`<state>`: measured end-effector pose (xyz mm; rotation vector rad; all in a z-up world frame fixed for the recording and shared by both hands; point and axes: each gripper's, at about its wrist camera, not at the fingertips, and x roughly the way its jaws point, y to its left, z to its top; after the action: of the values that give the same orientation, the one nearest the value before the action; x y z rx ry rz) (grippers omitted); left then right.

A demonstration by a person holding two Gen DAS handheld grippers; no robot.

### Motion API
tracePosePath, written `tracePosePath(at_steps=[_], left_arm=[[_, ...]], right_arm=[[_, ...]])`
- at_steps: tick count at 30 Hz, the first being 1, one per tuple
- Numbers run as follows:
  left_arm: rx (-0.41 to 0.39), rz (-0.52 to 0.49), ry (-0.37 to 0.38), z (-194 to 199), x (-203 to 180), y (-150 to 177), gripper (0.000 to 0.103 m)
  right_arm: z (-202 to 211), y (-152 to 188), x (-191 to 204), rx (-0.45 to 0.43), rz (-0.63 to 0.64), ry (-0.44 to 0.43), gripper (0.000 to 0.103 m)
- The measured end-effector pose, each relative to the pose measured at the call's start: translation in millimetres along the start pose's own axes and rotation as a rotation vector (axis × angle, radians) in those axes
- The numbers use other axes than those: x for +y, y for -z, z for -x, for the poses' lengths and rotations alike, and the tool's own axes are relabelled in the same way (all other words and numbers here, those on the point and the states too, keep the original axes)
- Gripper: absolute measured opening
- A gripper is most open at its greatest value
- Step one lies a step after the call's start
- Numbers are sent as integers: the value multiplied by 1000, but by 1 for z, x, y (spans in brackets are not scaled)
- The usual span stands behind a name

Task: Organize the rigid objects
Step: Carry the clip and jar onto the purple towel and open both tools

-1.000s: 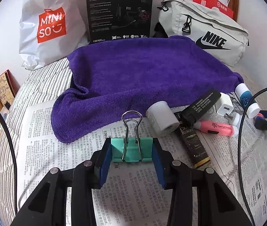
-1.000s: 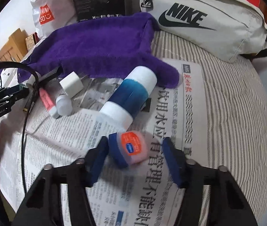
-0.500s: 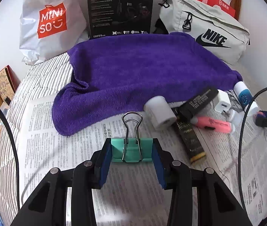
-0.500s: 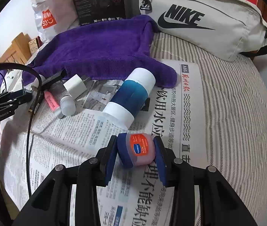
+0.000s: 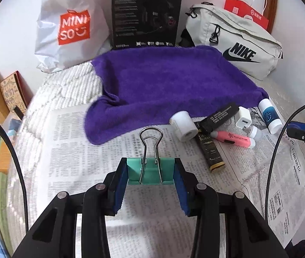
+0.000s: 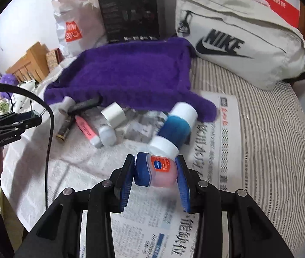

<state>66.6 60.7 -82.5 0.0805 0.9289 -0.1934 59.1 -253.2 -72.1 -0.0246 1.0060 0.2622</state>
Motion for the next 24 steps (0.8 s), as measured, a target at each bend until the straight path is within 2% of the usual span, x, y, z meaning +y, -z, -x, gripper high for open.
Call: tracePosePath(at_steps=[6,12,18,24], left_arm=[[-22,11,-29,18,14,-10,39],[-50,0,-33,31,23,-39,39],[-65,-5,0,23,26,-75,39],[-64,3,25,-5,31,-111,39]], right_arm=[[1,-22,7,-47,18,-15,38],[1,-61,18,-100,51,-20,38],[-5,-100,18,-136,22,-25,38],[-27,-138,11,-143,6,-21,38]])
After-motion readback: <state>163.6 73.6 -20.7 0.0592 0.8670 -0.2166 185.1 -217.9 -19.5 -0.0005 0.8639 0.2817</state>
